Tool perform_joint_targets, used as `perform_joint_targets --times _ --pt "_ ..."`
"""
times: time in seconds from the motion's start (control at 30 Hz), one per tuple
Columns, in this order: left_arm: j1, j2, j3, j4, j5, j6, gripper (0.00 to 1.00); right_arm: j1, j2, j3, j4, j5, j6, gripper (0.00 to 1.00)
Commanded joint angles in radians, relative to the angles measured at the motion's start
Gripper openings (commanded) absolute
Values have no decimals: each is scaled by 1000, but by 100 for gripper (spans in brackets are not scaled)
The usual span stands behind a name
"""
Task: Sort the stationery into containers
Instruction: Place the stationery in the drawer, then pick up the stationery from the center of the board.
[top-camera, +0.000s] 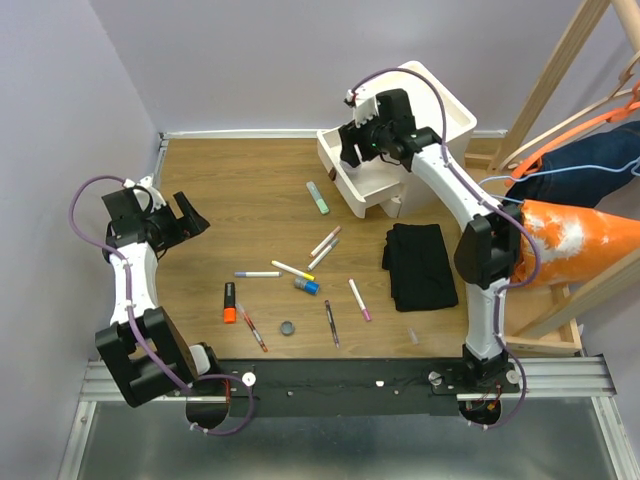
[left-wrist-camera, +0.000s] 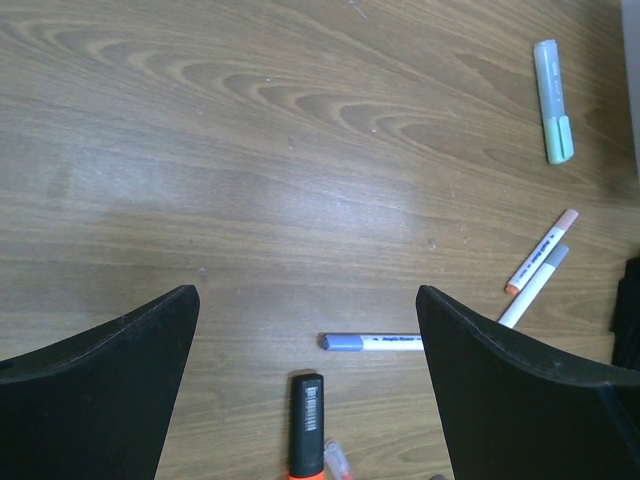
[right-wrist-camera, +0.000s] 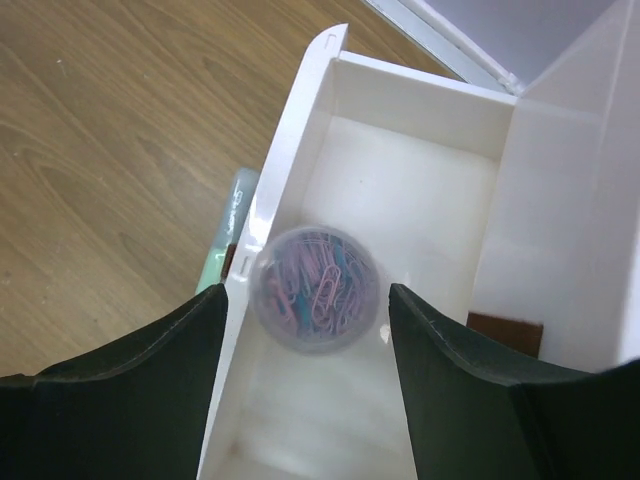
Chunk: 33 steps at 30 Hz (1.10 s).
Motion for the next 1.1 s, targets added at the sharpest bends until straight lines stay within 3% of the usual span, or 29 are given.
perform_joint_targets --times 0.0,0.23,0.4,0.53,0.63,0.67,0.77,0.9,1.07 --pt "2 34 3 43 100 -34 99 18 -166 -68 42 -37 23 74" --pt "-6 77 34 37 146 -45 99 33 -178 -114 56 26 -24 75" --pt "-44 33 45 -16 130 38 99 48 -209 -138 -24 -161 -47 74" --pt "-176 -15 35 -166 68 382 99 157 -307 -383 -63 -262 -128 72" --pt "-273 -87 -46 -196 102 523 99 244 -396 -524 -43 -242 -145 68" --pt "-320 -122 -75 -232 111 634 99 260 -417 -604 -11 -239 -139 67" --pt "-366 -185 -119 -269 143 753 98 309 -477 -730 57 -212 -109 63" --pt "-386 -196 -114 -312 127 793 95 352 -497 -808 82 -216 -112 59" --pt "-386 -220 -115 -265 59 692 94 427 -496 -900 190 -196 -110 60"
